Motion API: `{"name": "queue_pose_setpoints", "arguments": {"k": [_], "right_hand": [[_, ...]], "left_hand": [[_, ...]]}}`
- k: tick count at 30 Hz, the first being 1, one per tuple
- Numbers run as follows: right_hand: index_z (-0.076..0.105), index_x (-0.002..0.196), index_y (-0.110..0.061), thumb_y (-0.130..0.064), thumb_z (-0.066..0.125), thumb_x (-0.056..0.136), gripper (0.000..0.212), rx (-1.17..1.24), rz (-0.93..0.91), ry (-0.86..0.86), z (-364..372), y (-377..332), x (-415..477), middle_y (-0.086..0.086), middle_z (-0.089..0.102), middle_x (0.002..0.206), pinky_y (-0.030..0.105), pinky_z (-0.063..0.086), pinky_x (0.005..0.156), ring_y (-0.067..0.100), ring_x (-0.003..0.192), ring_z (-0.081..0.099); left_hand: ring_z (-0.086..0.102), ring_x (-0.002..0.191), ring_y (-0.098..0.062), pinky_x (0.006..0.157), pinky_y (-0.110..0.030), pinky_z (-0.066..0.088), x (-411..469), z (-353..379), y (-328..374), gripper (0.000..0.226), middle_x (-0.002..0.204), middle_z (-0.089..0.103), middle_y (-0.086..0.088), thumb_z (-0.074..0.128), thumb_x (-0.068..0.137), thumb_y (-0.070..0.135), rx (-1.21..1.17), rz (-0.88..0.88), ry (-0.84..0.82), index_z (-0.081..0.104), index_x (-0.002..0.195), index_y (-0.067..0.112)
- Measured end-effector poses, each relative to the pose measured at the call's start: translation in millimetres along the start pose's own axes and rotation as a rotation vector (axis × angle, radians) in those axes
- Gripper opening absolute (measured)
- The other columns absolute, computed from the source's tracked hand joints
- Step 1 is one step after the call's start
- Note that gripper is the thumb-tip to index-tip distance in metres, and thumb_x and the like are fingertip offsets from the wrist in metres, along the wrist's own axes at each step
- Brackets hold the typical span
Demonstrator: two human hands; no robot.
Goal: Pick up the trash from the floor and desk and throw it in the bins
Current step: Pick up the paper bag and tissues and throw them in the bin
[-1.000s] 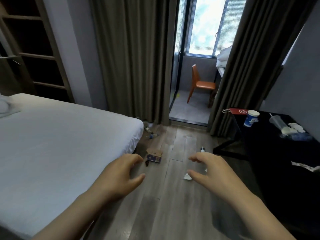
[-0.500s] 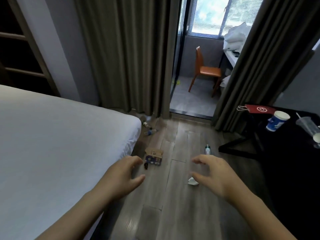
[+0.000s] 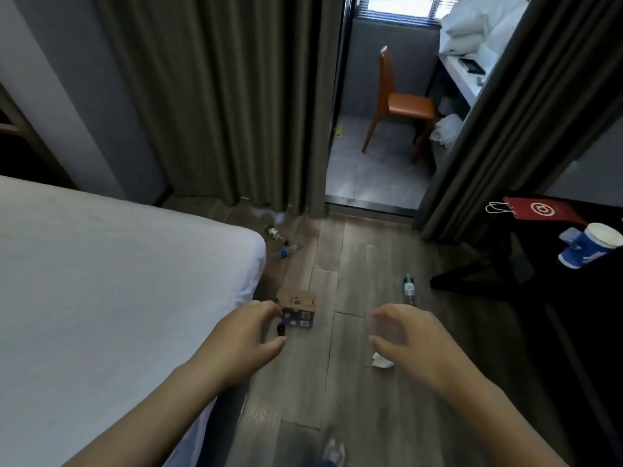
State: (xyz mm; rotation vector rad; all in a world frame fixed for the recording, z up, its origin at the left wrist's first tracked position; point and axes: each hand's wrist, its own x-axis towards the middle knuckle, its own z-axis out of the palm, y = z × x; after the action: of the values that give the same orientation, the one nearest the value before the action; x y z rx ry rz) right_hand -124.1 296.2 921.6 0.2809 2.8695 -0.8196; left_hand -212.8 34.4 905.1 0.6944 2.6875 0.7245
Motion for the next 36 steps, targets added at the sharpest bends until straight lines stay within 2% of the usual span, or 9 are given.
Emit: {"name": "queue_pose_setpoints", "arguments": {"k": [3, 7, 11, 17, 24, 29, 33, 36], "right_hand": [[0.059, 0.122, -0.034, -0.040, 0.068, 0.083, 0.040, 0.013, -0.011, -0.002, -5, 14, 47, -0.020, 0.058, 0.118, 0.011, 0.038, 0.087, -0.008, 0.104, 0.049], [0.058, 0.124, -0.033, -0.040, 0.068, 0.083, 0.043, 0.015, -0.005, -0.006, -18, 35, 112, -0.019, 0.058, 0.117, 0.011, 0.038, 0.084, -0.007, 0.101, 0.049], [0.055, 0.128, -0.033, -0.040, 0.067, 0.083, 0.046, 0.031, 0.010, -0.055, -34, 57, 177, -0.018, 0.057, 0.121, 0.013, 0.039, 0.088, -0.005, 0.106, 0.049], [0.053, 0.127, -0.034, -0.042, 0.066, 0.083, 0.046, -0.019, 0.004, -0.135, -28, 80, 254, -0.017, 0.056, 0.120, 0.015, 0.040, 0.085, -0.002, 0.106, 0.050], [0.056, 0.128, -0.026, -0.038, 0.066, 0.082, 0.048, 0.000, 0.126, -0.190, 12, 100, 296, -0.009, 0.060, 0.122, 0.019, 0.042, 0.090, 0.004, 0.111, 0.054], [0.055, 0.129, -0.025, -0.038, 0.065, 0.083, 0.050, 0.016, 0.207, -0.223, 58, 111, 320, -0.008, 0.059, 0.126, 0.023, 0.043, 0.095, 0.006, 0.113, 0.053], [0.055, 0.130, -0.024, -0.036, 0.066, 0.083, 0.050, 0.027, 0.245, -0.246, 99, 130, 343, -0.008, 0.059, 0.126, 0.017, 0.038, 0.089, 0.005, 0.112, 0.053], [0.053, 0.132, -0.026, -0.036, 0.066, 0.084, 0.051, 0.046, 0.257, -0.273, 131, 152, 359, -0.010, 0.058, 0.126, 0.014, 0.038, 0.086, 0.002, 0.109, 0.052]], "left_hand": [[0.057, 0.092, -0.005, 0.081, -0.026, 0.052, 47, 1, -6, 0.031, 0.108, 0.060, 0.010, 0.063, 0.084, 0.042, 0.001, -0.014, 0.004, 0.058, 0.112, 0.028], [0.057, 0.093, -0.006, 0.081, -0.024, 0.053, 111, 4, -6, 0.030, 0.109, 0.060, 0.009, 0.062, 0.084, 0.042, -0.009, -0.050, -0.008, 0.058, 0.110, 0.029], [0.057, 0.094, -0.004, 0.079, -0.016, 0.050, 167, 8, -4, 0.032, 0.112, 0.059, 0.010, 0.063, 0.085, 0.040, -0.017, -0.098, -0.027, 0.056, 0.114, 0.029], [0.058, 0.098, -0.010, 0.083, -0.023, 0.049, 234, 19, -23, 0.036, 0.114, 0.060, 0.004, 0.064, 0.085, 0.035, -0.030, -0.173, -0.032, 0.058, 0.118, 0.022], [0.057, 0.107, -0.014, 0.091, -0.028, 0.046, 294, 49, -65, 0.037, 0.119, 0.059, 0.000, 0.061, 0.086, 0.030, -0.011, -0.198, -0.189, 0.057, 0.120, 0.018], [0.057, 0.098, -0.015, 0.079, -0.025, 0.045, 335, 82, -109, 0.033, 0.109, 0.058, 0.002, 0.060, 0.085, 0.031, -0.017, -0.192, -0.277, 0.056, 0.116, 0.020], [0.058, 0.095, -0.016, 0.079, -0.027, 0.046, 360, 124, -141, 0.033, 0.105, 0.058, 0.000, 0.062, 0.082, 0.028, -0.029, -0.249, -0.302, 0.057, 0.113, 0.019], [0.057, 0.090, -0.016, 0.071, -0.027, 0.044, 377, 163, -164, 0.031, 0.099, 0.054, 0.002, 0.062, 0.082, 0.029, -0.017, -0.283, -0.325, 0.056, 0.110, 0.019]]}}
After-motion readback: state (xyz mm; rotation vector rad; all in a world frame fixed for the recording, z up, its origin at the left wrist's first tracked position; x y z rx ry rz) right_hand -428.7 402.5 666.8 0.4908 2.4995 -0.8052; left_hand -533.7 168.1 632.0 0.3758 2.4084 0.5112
